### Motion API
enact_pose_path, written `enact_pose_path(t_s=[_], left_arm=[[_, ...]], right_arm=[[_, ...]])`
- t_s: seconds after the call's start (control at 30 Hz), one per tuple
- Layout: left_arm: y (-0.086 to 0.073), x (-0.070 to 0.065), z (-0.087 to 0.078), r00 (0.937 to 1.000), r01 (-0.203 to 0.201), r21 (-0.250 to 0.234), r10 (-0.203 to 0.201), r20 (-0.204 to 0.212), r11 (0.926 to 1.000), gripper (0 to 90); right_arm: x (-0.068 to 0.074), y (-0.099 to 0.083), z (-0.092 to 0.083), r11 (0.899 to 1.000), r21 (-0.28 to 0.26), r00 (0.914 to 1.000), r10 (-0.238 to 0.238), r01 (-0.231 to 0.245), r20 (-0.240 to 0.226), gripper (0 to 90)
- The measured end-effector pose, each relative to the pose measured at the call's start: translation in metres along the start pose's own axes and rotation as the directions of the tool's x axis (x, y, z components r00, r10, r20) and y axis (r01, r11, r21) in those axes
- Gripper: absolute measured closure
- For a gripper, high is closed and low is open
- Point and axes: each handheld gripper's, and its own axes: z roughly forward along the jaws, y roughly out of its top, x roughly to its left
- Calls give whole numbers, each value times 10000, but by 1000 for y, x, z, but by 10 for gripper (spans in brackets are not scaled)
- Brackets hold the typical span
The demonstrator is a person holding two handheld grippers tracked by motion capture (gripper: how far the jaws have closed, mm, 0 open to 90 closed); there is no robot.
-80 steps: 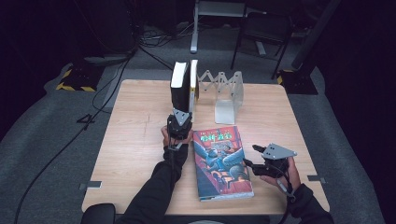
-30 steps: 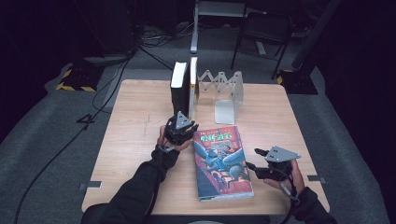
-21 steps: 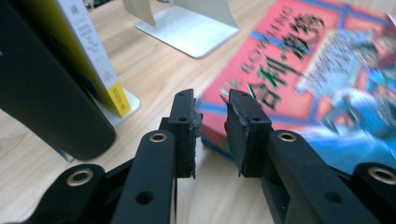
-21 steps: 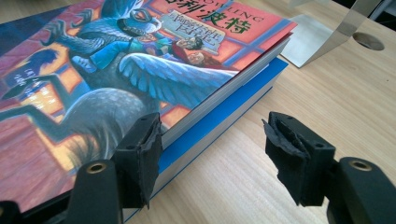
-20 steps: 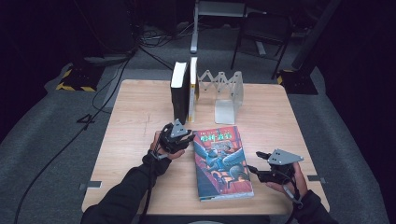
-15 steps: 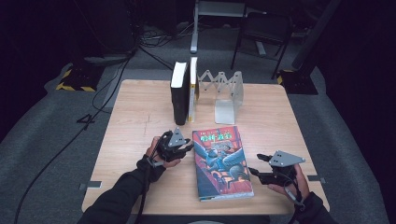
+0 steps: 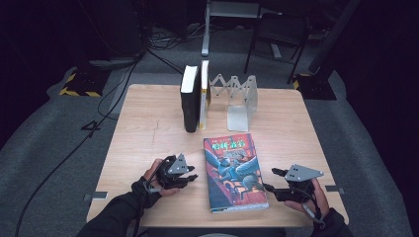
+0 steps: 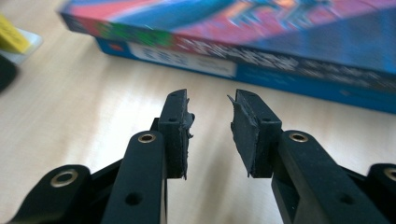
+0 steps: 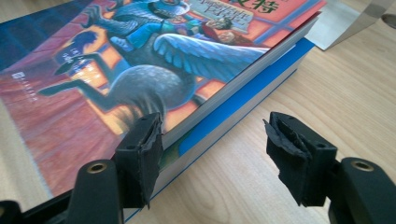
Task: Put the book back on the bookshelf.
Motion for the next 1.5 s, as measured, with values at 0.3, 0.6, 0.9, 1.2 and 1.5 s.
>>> enact_pose_path(t_s=[0.3, 0.6, 0.9, 1.2, 1.5], left_arm=[[-11, -22, -2, 9980, -106, 316, 86, 628, 9994, 582], [-18, -31, -3, 9930, -62, 544, -2, 1183, 9985, 488], [-20, -35, 4, 9874, -160, 700, 47, 1580, 9974, 372], [-18, -21, 15, 9931, -13, 448, -40, 1172, 9990, 234], [-8, 12, 33, 9963, 546, 190, -558, 656, 9983, 202]], right_arm=[[7, 0, -5, 10000, 22, 9996, 24, -23, -267, 356], [19, 4, -3, 9996, 263, 9941, 143, -115, -1075, 321], [17, 8, 9, 9946, 818, 9798, 788, -646, -1836, 258], [5, 18, 29, 9801, 1759, 9557, 1361, -915, -2609, 142], [5, 25, 32, 9804, 1946, 9611, 815, -297, -2638, 139]])
